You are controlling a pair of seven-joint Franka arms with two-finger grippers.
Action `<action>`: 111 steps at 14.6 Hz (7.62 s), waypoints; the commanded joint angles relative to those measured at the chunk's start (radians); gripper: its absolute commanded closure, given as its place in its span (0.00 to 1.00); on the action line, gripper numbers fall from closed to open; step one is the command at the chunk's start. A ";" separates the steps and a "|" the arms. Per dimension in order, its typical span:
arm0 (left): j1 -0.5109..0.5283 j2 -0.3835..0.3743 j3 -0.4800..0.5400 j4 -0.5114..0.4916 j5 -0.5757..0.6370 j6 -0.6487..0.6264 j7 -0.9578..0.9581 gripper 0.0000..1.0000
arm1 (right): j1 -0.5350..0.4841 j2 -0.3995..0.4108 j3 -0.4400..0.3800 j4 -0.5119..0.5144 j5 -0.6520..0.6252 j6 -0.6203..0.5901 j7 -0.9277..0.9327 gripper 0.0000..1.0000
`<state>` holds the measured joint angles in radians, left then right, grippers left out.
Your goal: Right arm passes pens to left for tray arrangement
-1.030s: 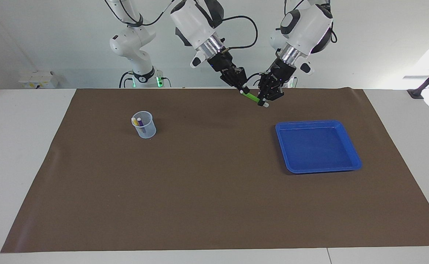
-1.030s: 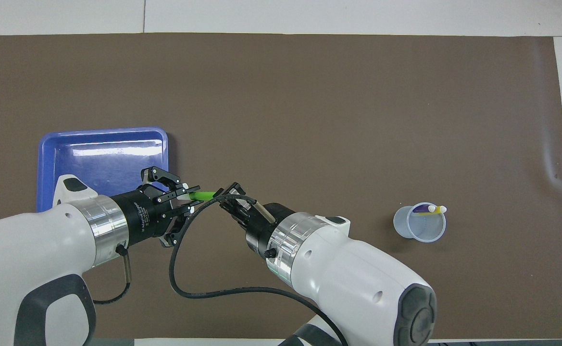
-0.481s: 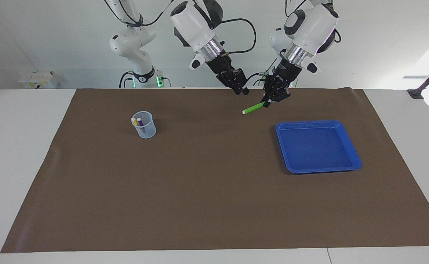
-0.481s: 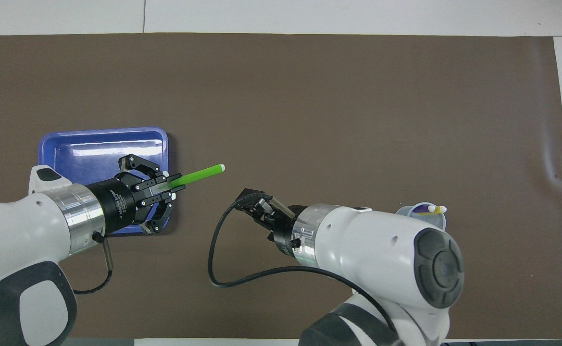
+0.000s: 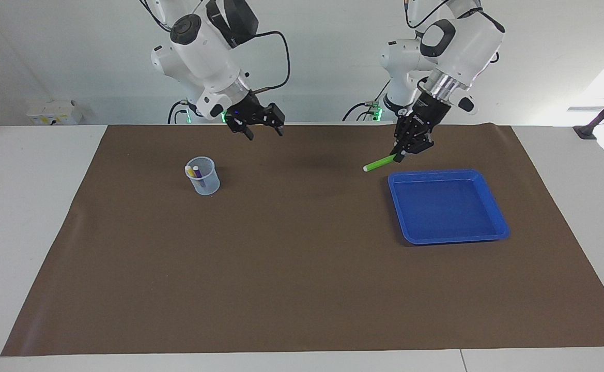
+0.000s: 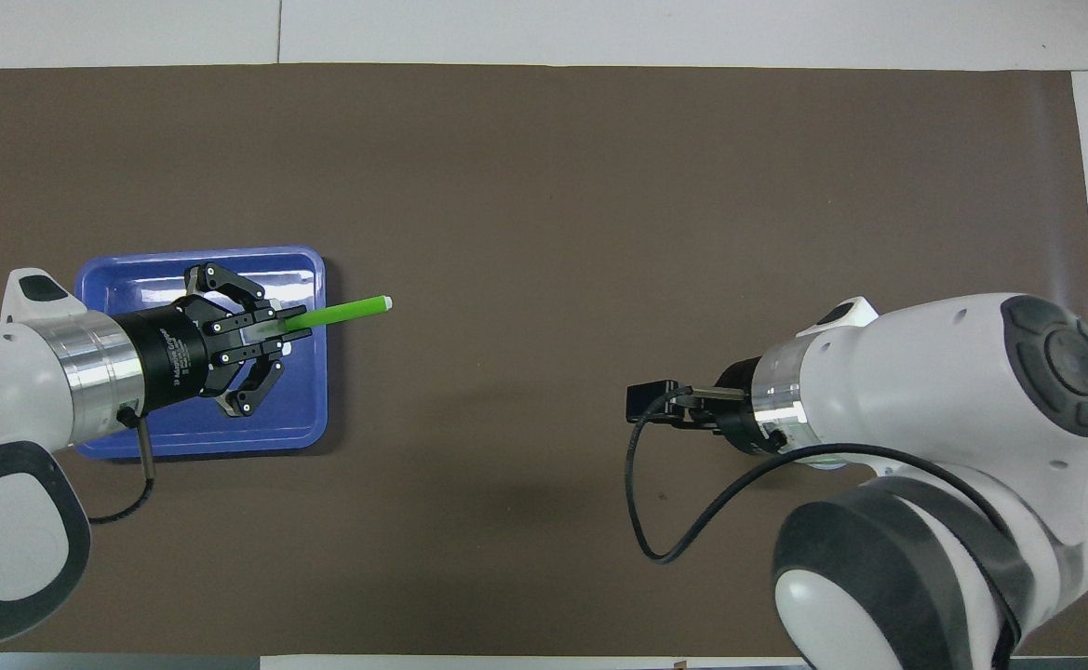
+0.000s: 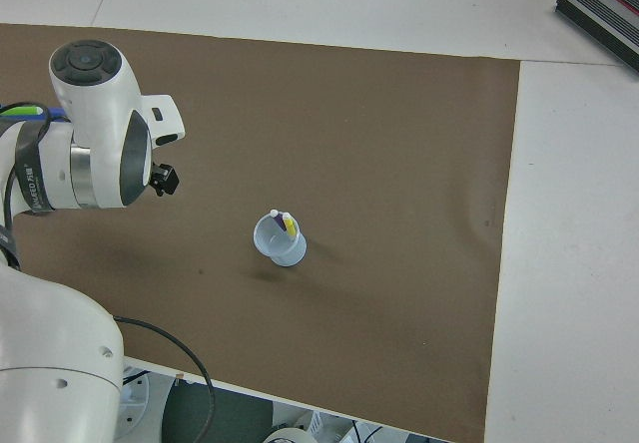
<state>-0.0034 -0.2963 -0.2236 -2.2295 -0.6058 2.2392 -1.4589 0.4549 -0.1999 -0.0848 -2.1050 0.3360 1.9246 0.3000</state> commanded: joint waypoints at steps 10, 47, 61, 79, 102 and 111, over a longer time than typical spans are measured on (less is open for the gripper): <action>0.175 0.422 0.003 0.337 0.430 -0.357 0.986 1.00 | -0.176 0.050 0.014 -0.027 -0.296 -0.033 -1.453 0.00; 0.063 0.640 -0.003 0.381 0.649 -0.432 1.175 0.00 | -0.260 0.016 0.020 -0.035 -0.282 -0.105 -1.565 1.00; 0.063 0.278 0.006 0.439 0.155 -0.604 0.627 0.00 | -0.206 0.028 0.045 0.172 0.257 -0.161 -0.261 1.00; -0.171 -0.066 -0.008 -0.012 -0.265 0.005 -0.149 0.00 | 0.225 0.014 0.057 0.057 0.278 0.436 0.616 1.00; -0.270 -0.121 -0.005 -0.140 -0.347 -0.024 -0.147 0.12 | 0.220 -0.012 0.080 0.002 0.278 0.433 0.579 1.00; -0.294 -0.122 -0.008 -0.148 -0.348 -0.006 -0.147 0.44 | 0.217 -0.013 0.080 -0.001 0.278 0.432 0.559 1.00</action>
<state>-0.2709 -0.3846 -0.2408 -2.3398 -0.9323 2.2112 -1.6015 0.6778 -0.1880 -0.0058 -2.0773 0.5952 2.3393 0.8975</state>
